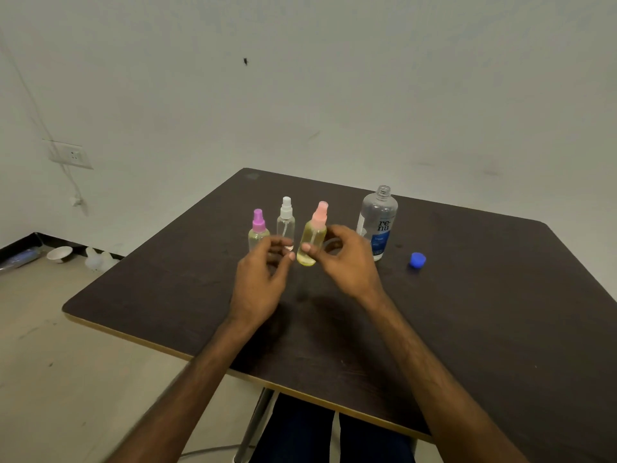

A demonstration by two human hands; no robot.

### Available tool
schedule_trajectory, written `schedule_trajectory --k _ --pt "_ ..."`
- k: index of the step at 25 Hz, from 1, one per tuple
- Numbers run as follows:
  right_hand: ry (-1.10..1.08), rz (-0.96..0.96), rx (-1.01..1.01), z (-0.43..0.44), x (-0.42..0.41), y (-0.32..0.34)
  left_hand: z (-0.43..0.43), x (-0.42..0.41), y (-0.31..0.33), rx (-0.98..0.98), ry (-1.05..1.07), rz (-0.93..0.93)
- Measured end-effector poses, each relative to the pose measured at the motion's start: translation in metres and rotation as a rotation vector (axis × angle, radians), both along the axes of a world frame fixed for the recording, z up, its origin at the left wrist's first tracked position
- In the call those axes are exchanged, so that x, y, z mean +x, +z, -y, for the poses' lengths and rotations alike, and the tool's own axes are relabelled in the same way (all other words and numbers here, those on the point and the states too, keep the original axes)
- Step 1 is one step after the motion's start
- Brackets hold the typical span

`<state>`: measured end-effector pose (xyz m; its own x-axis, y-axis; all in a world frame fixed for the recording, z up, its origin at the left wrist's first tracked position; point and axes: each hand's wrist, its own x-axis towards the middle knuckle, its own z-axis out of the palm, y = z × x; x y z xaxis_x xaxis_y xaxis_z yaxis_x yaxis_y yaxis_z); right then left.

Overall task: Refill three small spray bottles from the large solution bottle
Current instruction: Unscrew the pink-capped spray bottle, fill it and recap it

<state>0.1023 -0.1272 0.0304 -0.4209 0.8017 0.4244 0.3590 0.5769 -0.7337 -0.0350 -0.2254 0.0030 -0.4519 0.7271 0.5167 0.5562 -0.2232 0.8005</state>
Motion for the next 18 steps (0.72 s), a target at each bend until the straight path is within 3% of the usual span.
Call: schedule_trajectory --k 6,10,13,18 --pt "-0.083 -0.232 0.029 -0.035 0.043 0.093 -0.069 0.02 0.073 0.134 -0.089 0.024" --pt "-0.21 -0.316 0.034 -0.095 0.083 0.132 -0.125 0.026 0.077 -0.007 -0.145 0.111" --pt "-0.316 -0.244 0.019 -0.132 0.1 0.118 -0.137 0.039 0.053 -0.142 -0.293 0.164" --pt "-0.397 -0.162 -0.032 -0.164 0.101 0.051 -0.146 0.068 0.014 -0.267 -0.48 0.057"
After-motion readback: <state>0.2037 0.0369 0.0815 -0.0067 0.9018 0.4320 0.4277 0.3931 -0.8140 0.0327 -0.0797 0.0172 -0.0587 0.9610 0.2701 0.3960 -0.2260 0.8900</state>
